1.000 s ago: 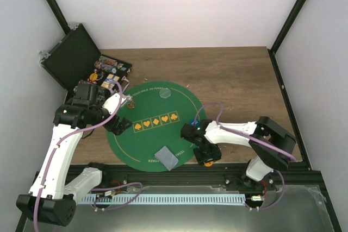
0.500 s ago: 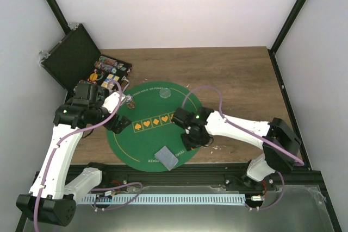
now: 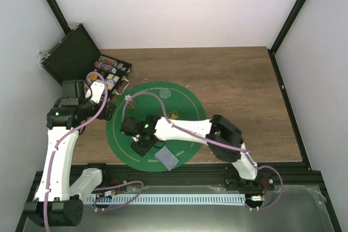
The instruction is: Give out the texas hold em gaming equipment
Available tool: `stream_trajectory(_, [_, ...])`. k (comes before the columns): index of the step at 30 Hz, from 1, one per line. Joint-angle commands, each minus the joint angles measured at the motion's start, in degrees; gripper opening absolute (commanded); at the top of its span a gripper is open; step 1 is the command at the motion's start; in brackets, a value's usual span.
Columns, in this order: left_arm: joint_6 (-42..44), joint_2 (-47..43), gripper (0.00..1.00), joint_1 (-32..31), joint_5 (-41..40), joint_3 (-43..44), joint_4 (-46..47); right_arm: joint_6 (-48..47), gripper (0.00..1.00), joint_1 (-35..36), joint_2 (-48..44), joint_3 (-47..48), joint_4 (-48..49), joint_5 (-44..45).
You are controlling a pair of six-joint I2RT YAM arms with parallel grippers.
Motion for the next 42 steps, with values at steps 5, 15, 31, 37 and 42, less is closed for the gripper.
stream_trajectory(5, [-2.6,-0.3,0.99,0.9,-3.8,0.7,3.2,-6.5,0.38,2.4,11.1,6.5,-4.4,3.9])
stream_trajectory(15, [-2.0,0.2,1.0,0.9,-2.1,0.3,2.7,-7.6,0.89,4.5,12.6,10.6,-6.3,7.8])
stream_trajectory(31, [5.1,10.7,0.95,0.1,6.6,5.8,-3.5,-15.0,1.0,-2.2,-13.5,-1.5,5.1,5.0])
stream_trajectory(37, [7.6,20.7,0.98,-6.1,-0.7,10.1,-3.2,-15.0,1.0,-16.6,-24.1,-13.9,9.4,0.7])
stream_trajectory(42, [8.7,28.3,1.0,-7.7,-1.6,11.4,0.0,-16.3,1.0,-24.0,-25.8,-17.9,9.1,0.7])
